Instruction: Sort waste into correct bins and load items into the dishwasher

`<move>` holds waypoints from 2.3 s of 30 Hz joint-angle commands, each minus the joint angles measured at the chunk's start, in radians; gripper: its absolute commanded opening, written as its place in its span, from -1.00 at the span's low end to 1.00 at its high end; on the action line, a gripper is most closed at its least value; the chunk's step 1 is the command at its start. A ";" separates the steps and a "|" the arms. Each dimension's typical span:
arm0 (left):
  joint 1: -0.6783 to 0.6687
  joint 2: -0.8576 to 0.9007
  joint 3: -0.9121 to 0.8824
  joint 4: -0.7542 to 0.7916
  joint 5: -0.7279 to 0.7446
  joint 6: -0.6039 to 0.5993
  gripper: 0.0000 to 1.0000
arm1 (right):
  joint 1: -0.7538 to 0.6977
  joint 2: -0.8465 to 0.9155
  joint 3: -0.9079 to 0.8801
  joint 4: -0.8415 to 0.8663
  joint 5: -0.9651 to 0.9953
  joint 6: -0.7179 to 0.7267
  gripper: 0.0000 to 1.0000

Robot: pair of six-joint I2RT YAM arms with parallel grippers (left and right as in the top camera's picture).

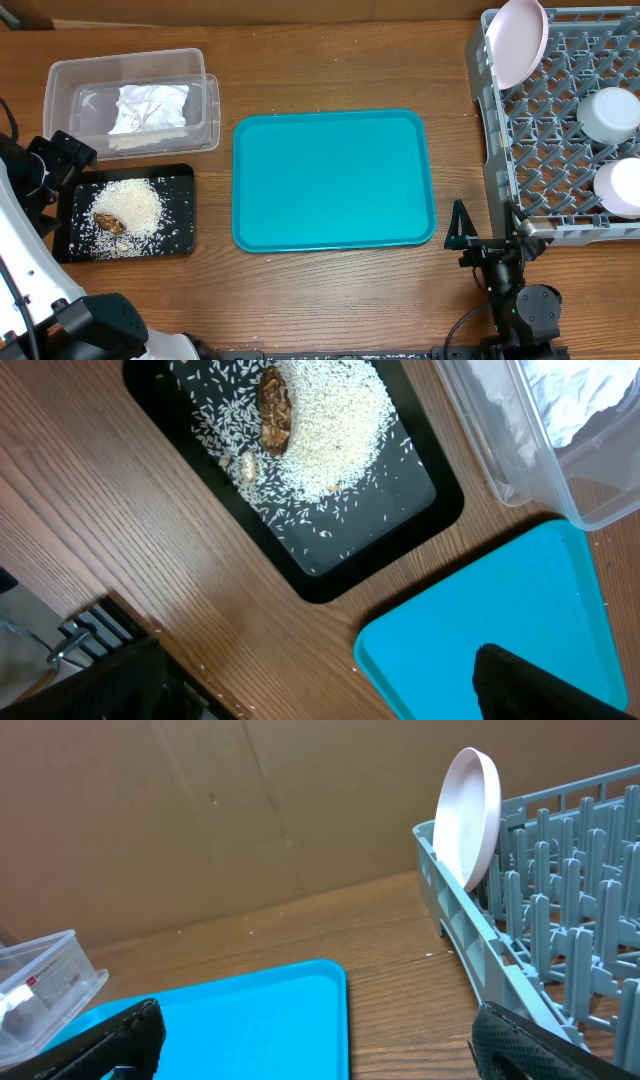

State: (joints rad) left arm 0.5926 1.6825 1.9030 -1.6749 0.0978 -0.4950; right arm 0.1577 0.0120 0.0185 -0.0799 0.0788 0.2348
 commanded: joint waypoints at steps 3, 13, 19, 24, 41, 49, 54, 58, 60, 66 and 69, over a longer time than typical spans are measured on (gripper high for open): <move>-0.004 0.000 -0.004 0.005 0.003 -0.006 1.00 | -0.004 -0.009 -0.010 0.003 0.006 -0.007 1.00; -0.023 -0.096 -0.004 0.004 0.003 -0.006 1.00 | -0.004 -0.009 -0.010 0.003 0.006 -0.007 1.00; -0.077 -0.204 -0.004 0.004 -0.082 0.000 1.00 | -0.004 -0.009 -0.010 0.003 0.006 -0.007 1.00; -0.157 -0.277 -0.004 0.041 -0.258 0.001 1.00 | -0.004 -0.009 -0.010 0.003 0.006 -0.007 1.00; -0.319 -0.580 -0.462 0.295 -0.160 0.002 1.00 | -0.004 -0.009 -0.010 0.003 0.006 -0.007 1.00; -0.501 -0.873 -0.913 0.748 -0.065 0.119 1.00 | -0.004 -0.009 -0.010 0.003 0.006 -0.007 1.00; -0.559 -1.033 -1.059 0.781 -0.108 0.118 1.00 | -0.004 -0.009 -0.010 0.003 0.006 -0.007 1.00; -0.584 -1.147 -1.138 0.768 -0.108 0.118 1.00 | -0.004 -0.009 -0.010 0.003 0.006 -0.007 1.00; -0.589 -1.194 -1.164 0.779 -0.109 0.118 0.99 | -0.004 -0.009 -0.010 0.003 0.006 -0.007 1.00; -0.589 -1.324 -1.291 0.908 -0.103 0.215 1.00 | -0.004 -0.009 -0.010 0.003 0.006 -0.007 1.00; -0.592 -1.359 -1.387 1.027 -0.082 0.219 0.99 | -0.004 -0.009 -0.010 0.003 0.006 -0.007 1.00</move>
State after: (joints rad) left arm 0.0124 0.3515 0.5938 -0.7040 0.0010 -0.3279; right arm 0.1577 0.0109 0.0185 -0.0807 0.0788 0.2348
